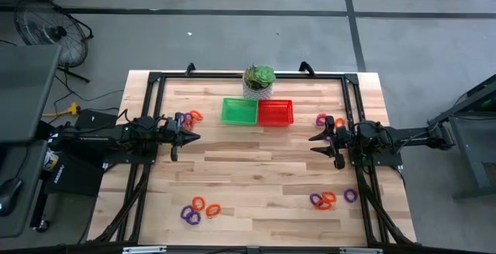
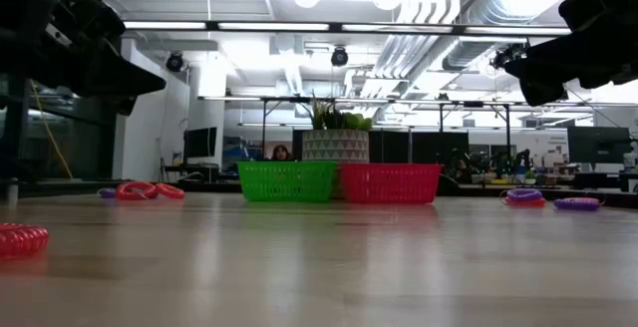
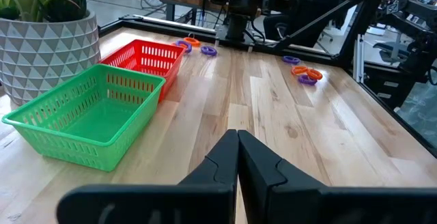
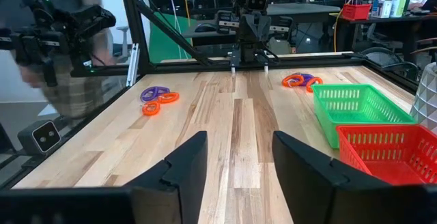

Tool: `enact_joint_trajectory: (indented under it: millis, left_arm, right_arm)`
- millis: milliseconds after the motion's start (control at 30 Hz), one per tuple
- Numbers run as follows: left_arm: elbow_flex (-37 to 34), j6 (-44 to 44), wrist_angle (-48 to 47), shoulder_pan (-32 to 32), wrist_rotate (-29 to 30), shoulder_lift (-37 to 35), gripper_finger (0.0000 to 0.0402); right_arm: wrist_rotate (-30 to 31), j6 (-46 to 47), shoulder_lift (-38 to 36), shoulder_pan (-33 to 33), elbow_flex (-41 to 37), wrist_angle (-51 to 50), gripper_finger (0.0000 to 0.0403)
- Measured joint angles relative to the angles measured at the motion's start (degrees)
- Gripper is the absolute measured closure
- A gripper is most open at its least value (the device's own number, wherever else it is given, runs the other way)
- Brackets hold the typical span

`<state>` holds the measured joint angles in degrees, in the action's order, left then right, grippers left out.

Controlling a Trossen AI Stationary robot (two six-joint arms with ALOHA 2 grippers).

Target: Sort spring keychains

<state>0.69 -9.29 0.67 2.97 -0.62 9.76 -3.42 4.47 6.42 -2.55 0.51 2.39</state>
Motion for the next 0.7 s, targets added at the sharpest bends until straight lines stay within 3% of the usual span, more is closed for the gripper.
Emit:
enact_joint_trajectory:
  millis: [700]
  left_arm:
    - [0.0,0.0,0.0,0.0,0.01,0.0,0.0401]
  right_arm:
    - [0.02,0.0,0.0,0.0,-0.01,0.0,0.0246]
